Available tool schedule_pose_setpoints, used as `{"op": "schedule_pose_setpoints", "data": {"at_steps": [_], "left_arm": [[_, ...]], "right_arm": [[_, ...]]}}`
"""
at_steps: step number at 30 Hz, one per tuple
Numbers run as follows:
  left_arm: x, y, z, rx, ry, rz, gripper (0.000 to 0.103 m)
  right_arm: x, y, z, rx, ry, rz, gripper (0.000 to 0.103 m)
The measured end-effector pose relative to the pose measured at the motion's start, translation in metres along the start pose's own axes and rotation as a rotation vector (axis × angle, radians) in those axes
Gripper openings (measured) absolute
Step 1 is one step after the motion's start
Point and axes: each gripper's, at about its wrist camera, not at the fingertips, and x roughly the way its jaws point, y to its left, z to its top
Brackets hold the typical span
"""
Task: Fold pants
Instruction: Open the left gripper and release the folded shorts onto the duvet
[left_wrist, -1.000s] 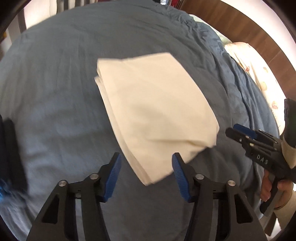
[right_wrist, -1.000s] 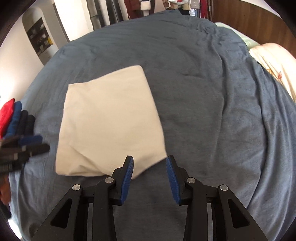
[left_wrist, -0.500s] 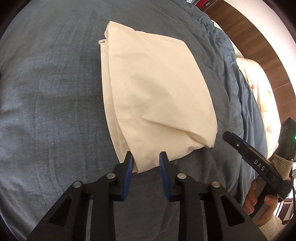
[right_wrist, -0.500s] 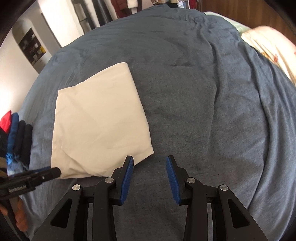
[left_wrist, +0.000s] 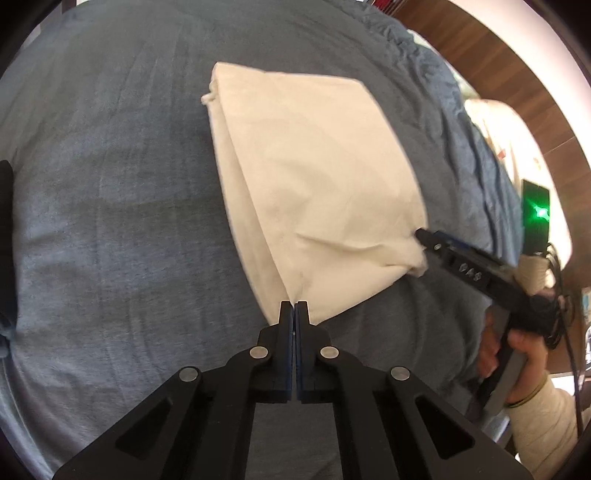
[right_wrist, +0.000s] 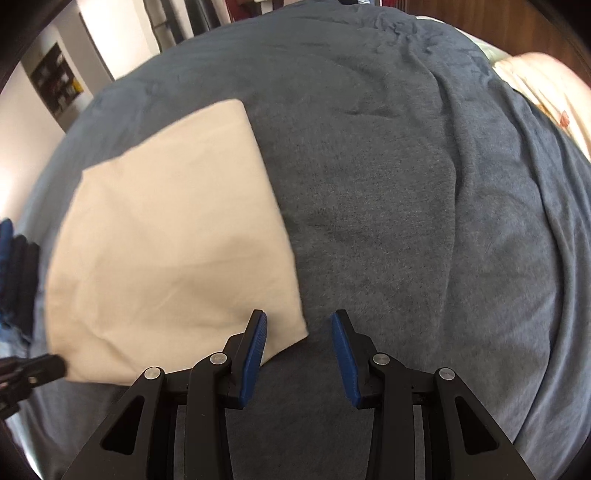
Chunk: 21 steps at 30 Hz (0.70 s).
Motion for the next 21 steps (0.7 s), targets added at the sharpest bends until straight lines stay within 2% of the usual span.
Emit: {"op": "schedule_pose_setpoints", "data": {"at_steps": [5,7,10,12,14,17,21], "left_arm": [[0.012,0.007,-0.005,-0.024,0.029,0.009,0.003],[0.016,0.009,-0.008,-0.031,0.049,0.043,0.003],[0.016,0.014,-0.014,-0.025,0.079,0.105,0.01],[0.009,0.015,-0.014,-0.01,0.072,0.124,0.019],[-0.004,0.01,-0.011,0.034,0.021,0.167,0.033],[-0.021,0.001,-0.001,0.071,-0.081,0.183,0.046],[-0.026,0.008,0.017,0.027,-0.155,0.129,0.052]], "right_arm": [[0.005,0.004,-0.001,-0.025,0.009,-0.024,0.038],[0.005,0.002,-0.002,-0.027,0.015,-0.039,0.038],[-0.001,-0.002,-0.005,-0.024,0.025,-0.064,0.038],[-0.007,-0.005,-0.006,-0.03,0.027,-0.087,0.038],[-0.018,-0.007,-0.006,-0.04,0.011,-0.095,0.038],[-0.04,-0.004,0.0,-0.066,-0.041,-0.079,0.038],[-0.056,0.006,0.015,-0.104,-0.104,-0.011,0.05]]}}
